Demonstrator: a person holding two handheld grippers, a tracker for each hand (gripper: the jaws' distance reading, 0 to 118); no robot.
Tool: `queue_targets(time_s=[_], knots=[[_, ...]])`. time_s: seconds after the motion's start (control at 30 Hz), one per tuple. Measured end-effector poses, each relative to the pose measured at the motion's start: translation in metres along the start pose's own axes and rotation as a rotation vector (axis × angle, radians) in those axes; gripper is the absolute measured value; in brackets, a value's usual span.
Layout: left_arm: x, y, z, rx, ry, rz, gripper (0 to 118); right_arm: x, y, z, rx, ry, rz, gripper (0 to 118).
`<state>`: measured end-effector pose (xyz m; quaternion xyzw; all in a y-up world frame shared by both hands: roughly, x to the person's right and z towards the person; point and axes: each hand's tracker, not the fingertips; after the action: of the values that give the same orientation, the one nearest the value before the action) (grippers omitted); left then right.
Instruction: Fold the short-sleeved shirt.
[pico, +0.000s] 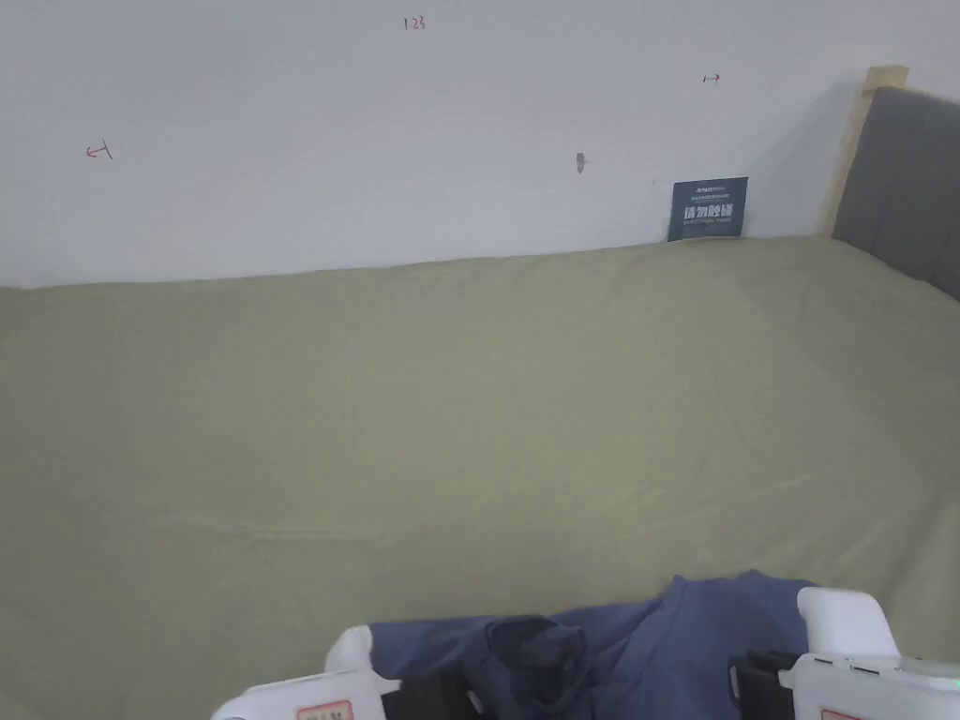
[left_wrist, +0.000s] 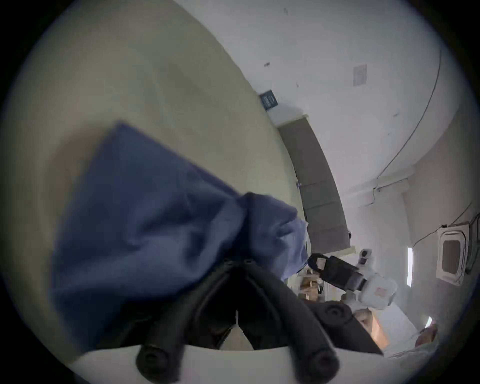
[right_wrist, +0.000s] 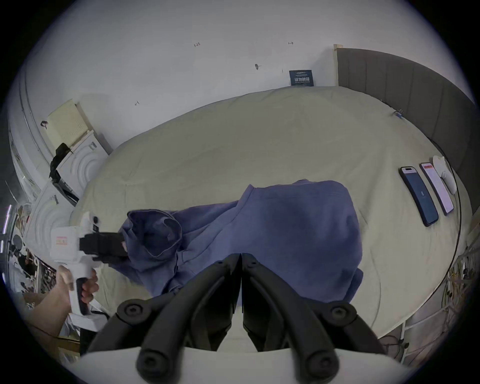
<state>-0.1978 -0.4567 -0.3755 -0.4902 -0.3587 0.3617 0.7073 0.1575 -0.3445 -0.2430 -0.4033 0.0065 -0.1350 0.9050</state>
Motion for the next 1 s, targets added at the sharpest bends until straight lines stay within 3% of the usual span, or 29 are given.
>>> queue_targets(time_s=[0.2, 0.27, 0.33, 0.47, 0.53, 0.63, 0.8, 1.0], knots=[[0.018, -0.027, -0.057, -0.151, -0.022, -0.129, 1, 0.002, 0.0, -0.005, -0.021, 0.003, 0.009, 6], [0.017, -0.034, -0.06, -0.109, -0.06, -0.182, 0, 0.002, 0.001, -0.004, -0.016, 0.008, 0.006, 6], [0.011, -0.038, -0.053, -0.079, -0.083, -0.11, 0, 0.002, 0.001, -0.004, -0.014, 0.013, 0.005, 6], [0.021, -0.035, -0.047, -0.119, -0.055, -0.136, 0, 0.003, 0.0, -0.008, -0.031, 0.004, 0.009, 6], [0.031, -0.031, -0.03, -0.119, -0.051, -0.139, 0, 0.003, 0.0, -0.006, -0.021, 0.009, 0.0, 6], [0.037, -0.016, 0.015, -0.033, -0.157, -0.167, 0, 0.002, 0.0, -0.004, -0.007, 0.008, 0.0, 6], [0.007, 0.018, 0.087, 0.027, 0.015, -0.13, 0, -0.003, -0.001, -0.003, -0.014, 0.016, 0.006, 6], [-0.024, 0.043, 0.118, 0.047, 0.004, -0.057, 0, -0.015, 0.003, 0.003, -0.002, 0.025, 0.029, 6]])
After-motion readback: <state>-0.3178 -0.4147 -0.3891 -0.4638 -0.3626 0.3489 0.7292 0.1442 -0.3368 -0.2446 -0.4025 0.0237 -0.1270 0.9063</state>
